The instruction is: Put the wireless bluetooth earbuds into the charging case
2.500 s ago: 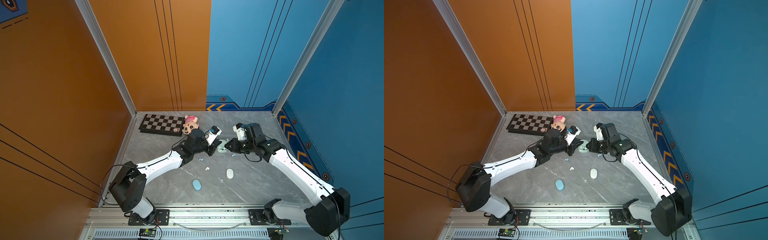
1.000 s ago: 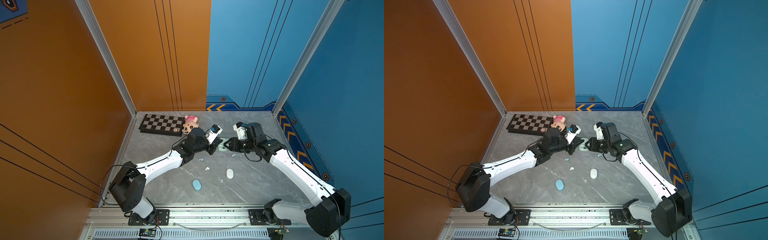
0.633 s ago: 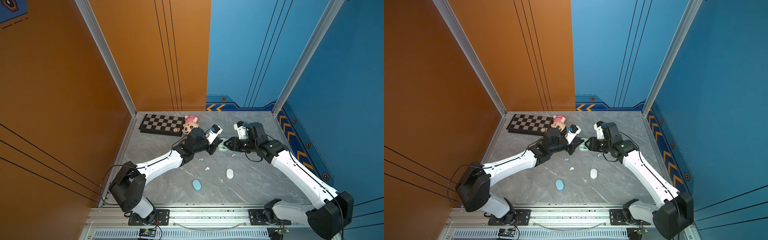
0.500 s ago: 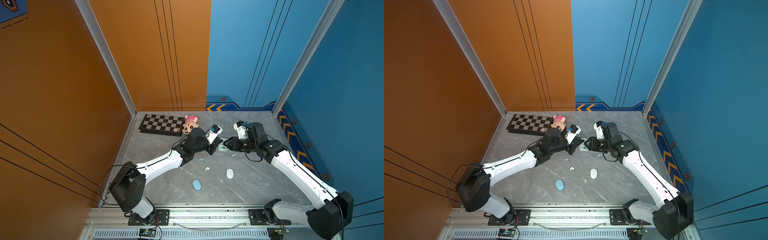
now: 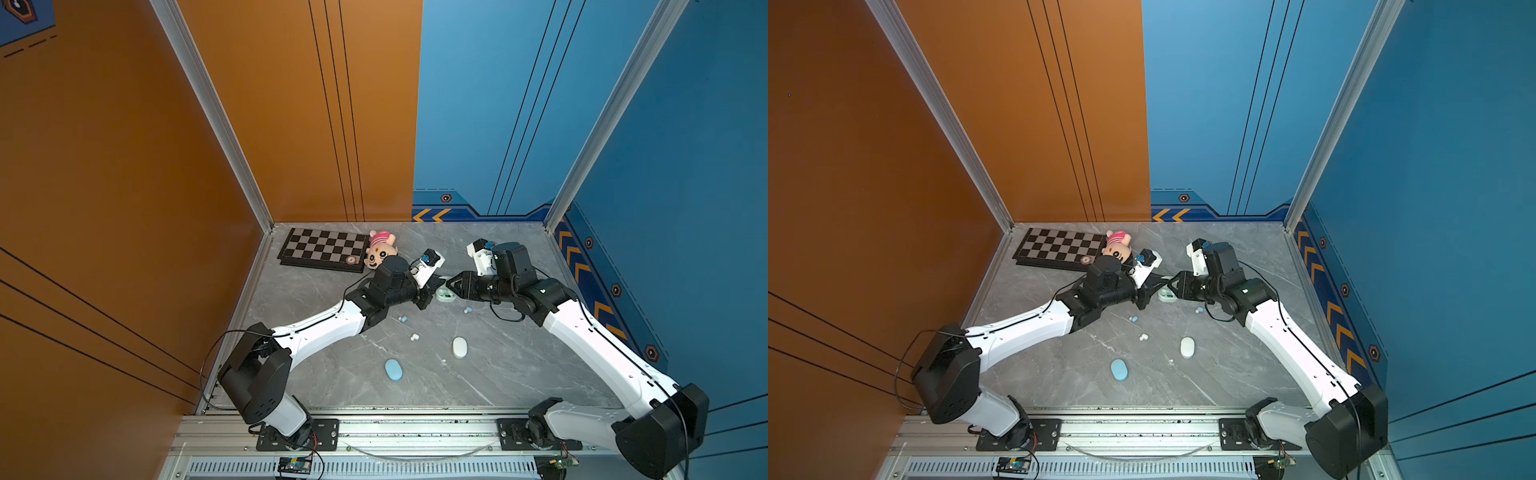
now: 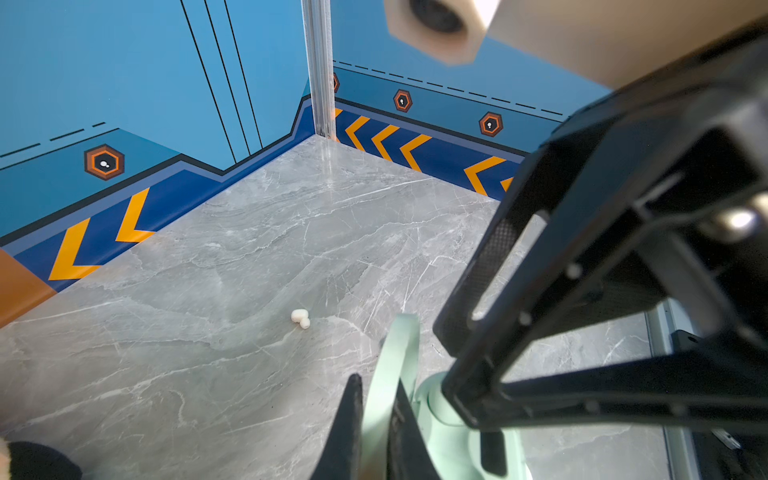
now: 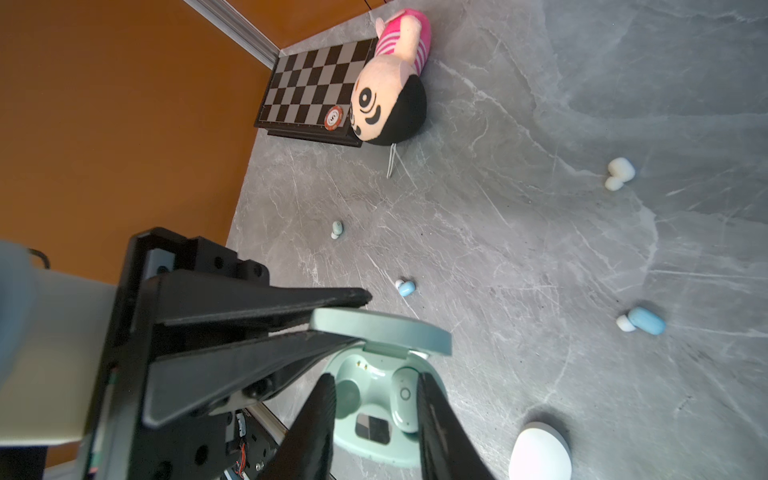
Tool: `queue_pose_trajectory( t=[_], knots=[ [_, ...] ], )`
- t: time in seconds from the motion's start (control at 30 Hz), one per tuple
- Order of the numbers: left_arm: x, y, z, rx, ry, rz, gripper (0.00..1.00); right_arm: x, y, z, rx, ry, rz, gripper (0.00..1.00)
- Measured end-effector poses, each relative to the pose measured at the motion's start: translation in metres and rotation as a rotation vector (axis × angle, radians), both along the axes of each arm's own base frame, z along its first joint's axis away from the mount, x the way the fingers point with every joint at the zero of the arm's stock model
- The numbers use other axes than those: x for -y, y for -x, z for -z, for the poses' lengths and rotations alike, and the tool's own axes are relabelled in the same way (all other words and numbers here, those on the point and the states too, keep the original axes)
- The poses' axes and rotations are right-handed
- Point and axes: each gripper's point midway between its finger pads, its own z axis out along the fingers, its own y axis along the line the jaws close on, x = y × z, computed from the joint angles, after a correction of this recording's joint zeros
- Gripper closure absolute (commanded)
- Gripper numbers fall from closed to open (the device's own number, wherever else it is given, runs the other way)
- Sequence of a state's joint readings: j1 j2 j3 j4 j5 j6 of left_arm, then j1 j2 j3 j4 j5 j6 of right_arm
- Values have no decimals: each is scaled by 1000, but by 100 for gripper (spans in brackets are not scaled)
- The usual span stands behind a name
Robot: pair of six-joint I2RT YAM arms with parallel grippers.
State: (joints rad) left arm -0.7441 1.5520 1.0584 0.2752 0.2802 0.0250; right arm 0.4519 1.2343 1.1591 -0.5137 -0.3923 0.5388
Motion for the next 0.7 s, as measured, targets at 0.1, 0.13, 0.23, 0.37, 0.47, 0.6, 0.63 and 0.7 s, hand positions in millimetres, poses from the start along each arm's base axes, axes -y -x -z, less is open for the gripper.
queue_pose_trajectory(
  t=[0.1, 0.13, 0.23, 0.37, 0.47, 0.6, 0.63, 0.7],
  knots=[
    [-13, -8, 1, -1, 4, -49, 100, -1, -3, -23, 52, -26, 0, 63],
    [-22, -11, 3, -3, 2, -77, 100, -1, -3, -32, 69, -37, 3, 64],
    [-56, -19, 5, -2, -4, -181, 100, 0, -6, -46, 87, -61, 27, 65],
    [-113, -22, 0, 23, 3, -366, 100, -3, -17, -44, 64, -57, 80, 61],
    [-159, -17, -9, 39, 11, -512, 100, -20, -30, -27, 34, -15, 77, 59],
    [-217, -5, -28, 65, 25, -700, 100, -59, -43, 6, -9, 58, 16, 56],
    [-233, 1, -32, 72, 26, -750, 100, -70, -47, 15, -18, 79, -3, 55],
    [-256, 12, -38, 82, 27, -825, 100, -93, -53, 34, -31, 116, -50, 55]
  ],
)
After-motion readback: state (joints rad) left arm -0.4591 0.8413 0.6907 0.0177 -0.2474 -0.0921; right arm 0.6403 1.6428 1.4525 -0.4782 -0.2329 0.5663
